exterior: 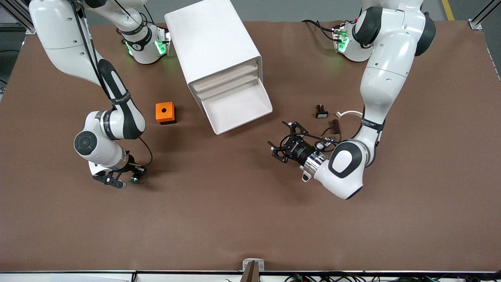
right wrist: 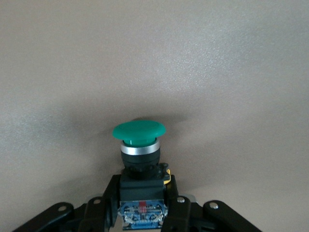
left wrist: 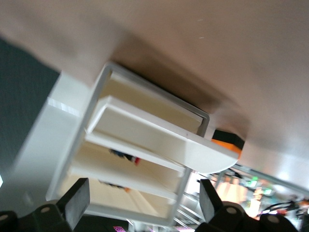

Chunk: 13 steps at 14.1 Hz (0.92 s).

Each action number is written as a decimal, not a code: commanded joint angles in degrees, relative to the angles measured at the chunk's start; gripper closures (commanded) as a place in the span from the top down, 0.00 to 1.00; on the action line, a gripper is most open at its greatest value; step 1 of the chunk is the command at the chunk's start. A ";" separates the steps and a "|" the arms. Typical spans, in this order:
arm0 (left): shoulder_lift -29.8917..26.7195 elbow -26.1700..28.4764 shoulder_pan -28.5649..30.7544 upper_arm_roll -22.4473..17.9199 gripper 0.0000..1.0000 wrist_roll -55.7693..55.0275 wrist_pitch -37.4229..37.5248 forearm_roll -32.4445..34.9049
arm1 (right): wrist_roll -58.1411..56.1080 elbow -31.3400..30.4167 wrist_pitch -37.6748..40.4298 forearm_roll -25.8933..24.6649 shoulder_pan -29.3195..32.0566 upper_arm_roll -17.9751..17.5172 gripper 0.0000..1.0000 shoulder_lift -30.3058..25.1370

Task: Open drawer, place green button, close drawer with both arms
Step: 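Lift the green button with the right gripper while the left gripper withdraws, then carry the green button over the open drawer with the right gripper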

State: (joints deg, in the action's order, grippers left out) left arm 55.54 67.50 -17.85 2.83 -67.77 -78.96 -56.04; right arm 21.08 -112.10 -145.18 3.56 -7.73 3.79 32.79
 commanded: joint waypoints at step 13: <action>-16.87 3.07 -1.05 -6.97 1.00 36.04 -8.58 16.14 | 32.15 5.31 18.44 0.65 -15.73 -0.62 0.00 -10.10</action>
State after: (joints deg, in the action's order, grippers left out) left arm 40.68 67.79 -18.44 -4.24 -33.04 -85.85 -41.28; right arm 47.67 -105.71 -128.21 3.67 -20.42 2.94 25.61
